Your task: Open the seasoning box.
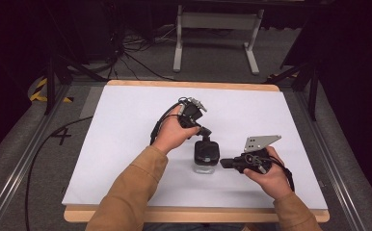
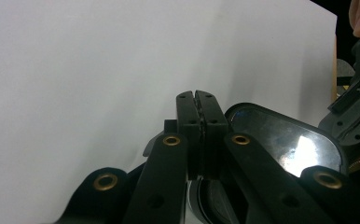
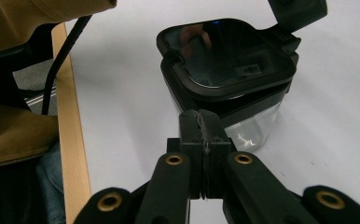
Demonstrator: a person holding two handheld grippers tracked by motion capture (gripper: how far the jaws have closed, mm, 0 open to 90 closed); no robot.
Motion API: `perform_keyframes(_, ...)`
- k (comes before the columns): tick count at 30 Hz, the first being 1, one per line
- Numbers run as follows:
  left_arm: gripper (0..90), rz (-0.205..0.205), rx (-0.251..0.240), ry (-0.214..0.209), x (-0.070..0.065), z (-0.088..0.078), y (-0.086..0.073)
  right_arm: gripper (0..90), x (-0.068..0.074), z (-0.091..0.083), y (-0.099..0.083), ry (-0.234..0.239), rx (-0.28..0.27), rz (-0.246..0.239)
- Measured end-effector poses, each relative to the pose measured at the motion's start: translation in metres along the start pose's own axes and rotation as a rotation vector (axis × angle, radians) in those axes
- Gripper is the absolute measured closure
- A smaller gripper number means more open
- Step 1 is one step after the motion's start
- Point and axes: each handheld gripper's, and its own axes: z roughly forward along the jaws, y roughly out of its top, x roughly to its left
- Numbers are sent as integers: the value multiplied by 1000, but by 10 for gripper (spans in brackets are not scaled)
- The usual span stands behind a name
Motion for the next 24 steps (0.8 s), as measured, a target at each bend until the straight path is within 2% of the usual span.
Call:
perform_keyframes(6, 890, -16, -3, -1, 0, 0, 0, 900, 1, 4, 1, -5, -13, -11)
perform_keyframes(8, 856, -12, -41, -20, -3, -8, 0, 900, 0, 4, 1, -1, -19, -7)
perform_keyframes(10, 850, -11, -87, -19, -6, -17, 0, 900, -2, 3, 1, 4, -24, -6)
perform_keyframes(11, 844, -11, -87, -19, -6, -17, 0, 900, -2, 3, 1, 7, -27, -3)
perform_keyframes(12, 829, -5, -125, 0, -12, -29, -1, 900, -2, 3, 2, 7, -30, -7)
perform_keyframes(13, 818, 0, -141, 7, -15, -35, -3, 900, -3, 3, 2, 10, -32, -7)
perform_keyframes(15, 817, 6, -153, 12, -18, -41, -4, 900, -3, 3, 3, 13, -35, -3)
perform_keyframes(16, 817, 18, -163, 35, -25, -51, -8, 900, -5, 3, 4, 19, -49, -3)
perform_keyframes(17, 819, 18, -163, 35, -25, -51, -8, 900, -5, 3, 5, 21, -53, 1)
perform_keyframes(20, 824, 33, -172, 80, -37, -65, -17, 900, -5, 3, 6, 25, -62, 0)
perform_keyframes(21, 824, 47, -159, 84, -45, -73, -24, 900, -5, 3, 8, 26, -63, -3)
perform_keyframes(22, 824, 47, -159, 84, -45, -73, -24, 900, -5, 3, 8, 26, -63, -3)
perform_keyframes(24, 826, 52, -142, 99, -53, -81, -35, 900, -4, 3, 10, 26, -73, -7)
